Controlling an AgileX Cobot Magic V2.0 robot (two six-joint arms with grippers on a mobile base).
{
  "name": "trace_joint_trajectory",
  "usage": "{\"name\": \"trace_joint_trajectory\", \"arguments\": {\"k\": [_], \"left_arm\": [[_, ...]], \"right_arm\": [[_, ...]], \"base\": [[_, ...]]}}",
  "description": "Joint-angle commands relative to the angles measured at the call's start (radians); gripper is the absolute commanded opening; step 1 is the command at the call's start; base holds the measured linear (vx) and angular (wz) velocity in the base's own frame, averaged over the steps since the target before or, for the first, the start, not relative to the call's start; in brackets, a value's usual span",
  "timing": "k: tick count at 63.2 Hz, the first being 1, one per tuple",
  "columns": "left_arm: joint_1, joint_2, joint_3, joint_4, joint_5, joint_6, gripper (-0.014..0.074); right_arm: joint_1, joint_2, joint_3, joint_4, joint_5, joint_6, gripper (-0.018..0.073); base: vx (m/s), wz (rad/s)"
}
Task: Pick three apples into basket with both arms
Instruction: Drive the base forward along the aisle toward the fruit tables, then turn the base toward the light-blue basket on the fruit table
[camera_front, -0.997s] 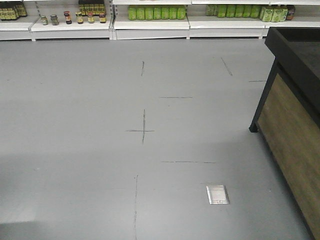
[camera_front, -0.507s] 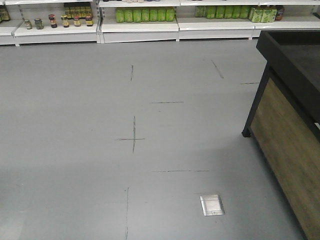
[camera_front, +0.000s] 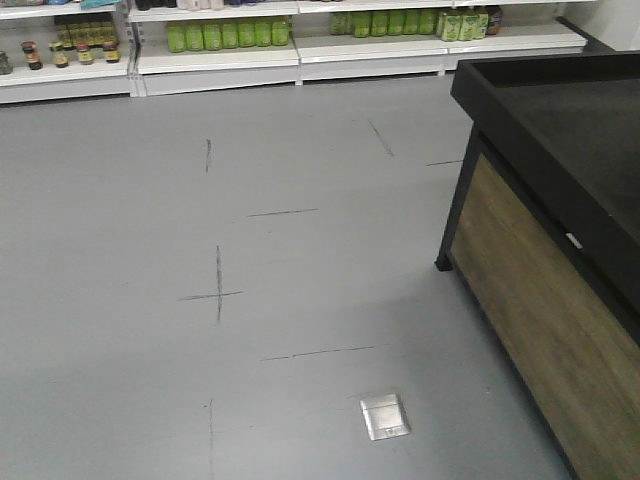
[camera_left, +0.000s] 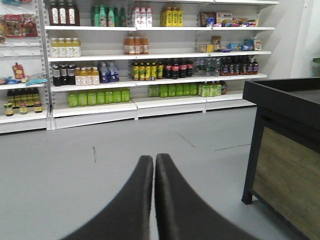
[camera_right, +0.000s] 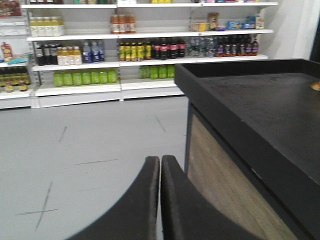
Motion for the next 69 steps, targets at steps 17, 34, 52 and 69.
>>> {"name": "trace_joint_trajectory", "arguments": {"k": [17, 34, 52, 69], "left_arm": [[-0.002, -0.016, 0.002, -0.005, -0.069, -0.002, -0.0006], [-0.002, -0.016, 0.002, -0.005, -0.069, -0.002, -0.0006], [-0.002, -0.016, 0.002, -0.005, -0.069, -0.002, -0.0006], [-0.002, -0.016, 0.002, -0.005, -0.069, -0.002, -0.0006]], "right_arm": [[-0.007, -0.013, 0.015, -0.005, -0.074, 0.000, -0.0009], [-0.007, -0.013, 0.015, -0.005, -0.074, 0.000, -0.0009], [-0.007, -0.013, 0.015, -0.005, -0.074, 0.000, -0.0009], [-0.007, -0.013, 0.015, -0.005, -0.074, 0.000, -0.0009]], "base": [[0.09, -0.35], [0.09, -0.47], [0.09, -0.62], [0.10, -0.70]]}}
